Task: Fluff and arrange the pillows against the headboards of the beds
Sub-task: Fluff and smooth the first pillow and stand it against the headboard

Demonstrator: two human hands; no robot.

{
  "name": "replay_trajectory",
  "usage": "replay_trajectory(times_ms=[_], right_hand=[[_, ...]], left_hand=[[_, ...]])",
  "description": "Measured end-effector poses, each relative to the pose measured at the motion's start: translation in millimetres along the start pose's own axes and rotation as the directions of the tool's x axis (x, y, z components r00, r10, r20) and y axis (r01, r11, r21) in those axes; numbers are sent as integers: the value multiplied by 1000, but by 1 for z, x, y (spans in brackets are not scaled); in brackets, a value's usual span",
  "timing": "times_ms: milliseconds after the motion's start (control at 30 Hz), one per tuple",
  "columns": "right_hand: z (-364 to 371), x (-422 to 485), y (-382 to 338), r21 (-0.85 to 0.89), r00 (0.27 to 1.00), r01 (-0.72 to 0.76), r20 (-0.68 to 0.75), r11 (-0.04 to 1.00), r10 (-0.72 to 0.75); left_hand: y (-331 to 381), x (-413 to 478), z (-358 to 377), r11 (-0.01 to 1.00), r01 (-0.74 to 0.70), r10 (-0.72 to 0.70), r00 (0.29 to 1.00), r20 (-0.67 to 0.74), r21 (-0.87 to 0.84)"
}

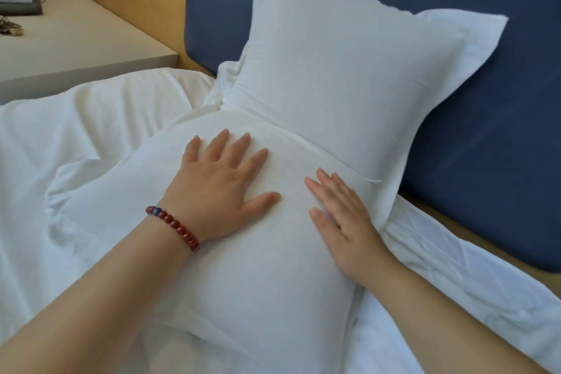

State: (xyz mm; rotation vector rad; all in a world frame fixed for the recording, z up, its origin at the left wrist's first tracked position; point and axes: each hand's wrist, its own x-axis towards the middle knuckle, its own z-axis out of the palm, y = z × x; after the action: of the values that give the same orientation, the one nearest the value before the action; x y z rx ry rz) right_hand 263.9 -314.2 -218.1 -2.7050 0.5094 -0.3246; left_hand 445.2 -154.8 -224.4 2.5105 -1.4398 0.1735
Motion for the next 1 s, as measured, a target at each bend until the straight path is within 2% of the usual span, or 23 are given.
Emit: replay_trajectory(times_ms=[200,267,333,367,433,500,533,567,633,733,767,800,900,933,1000], right_hand=[[1,-25,11,102,996,-69,57,992,63],[2,-28,19,124,995,-102,10,987,102],[1,-29,32,255,966,-220,-79,942,247],[-2,-29,44,371,923,-298,-124,879,365],[-10,-24,72,588,785,-400,-175,702,594],[-21,-17,104,706,642,-476,-129,525,755],[-27,-14,118,732,598,-503,-88,459,796],[-32,-9,131,752,578,-509,-61,418,814],[-42,8,155,819,589,-459,-10,345,808],[-55,43,174,911,658,-387,167,140,735],[-56,53,178,916,686,-384,200,114,700],[-56,60,180,909,692,-389,179,152,699],[-44,56,181,800,624,-391,-132,454,770],[-35,48,182,782,601,-387,-187,488,777],[-26,33,179,826,570,-365,-167,430,805]], left_hand=[[27,-14,0,998,61,-61,998,-4,-5],[50,-19,0,998,51,-51,999,-2,-19],[75,-19,1,1000,24,-24,1000,11,-10],[88,-15,2,1000,8,-8,1000,19,-2],[106,-1,4,1000,-6,6,999,32,2],[118,21,6,1000,-26,26,999,41,7],[124,34,7,999,-36,36,998,43,-2],[130,46,8,999,-42,42,998,42,-22],[142,71,12,998,-52,54,998,43,-36],[159,93,23,996,-46,40,996,74,82],[162,96,28,992,-34,25,997,78,121],[163,97,32,989,-25,15,997,74,147],[162,94,43,988,-34,31,999,21,148],[162,93,46,990,-41,41,999,1,138],[164,91,49,991,-45,49,999,-24,126]])
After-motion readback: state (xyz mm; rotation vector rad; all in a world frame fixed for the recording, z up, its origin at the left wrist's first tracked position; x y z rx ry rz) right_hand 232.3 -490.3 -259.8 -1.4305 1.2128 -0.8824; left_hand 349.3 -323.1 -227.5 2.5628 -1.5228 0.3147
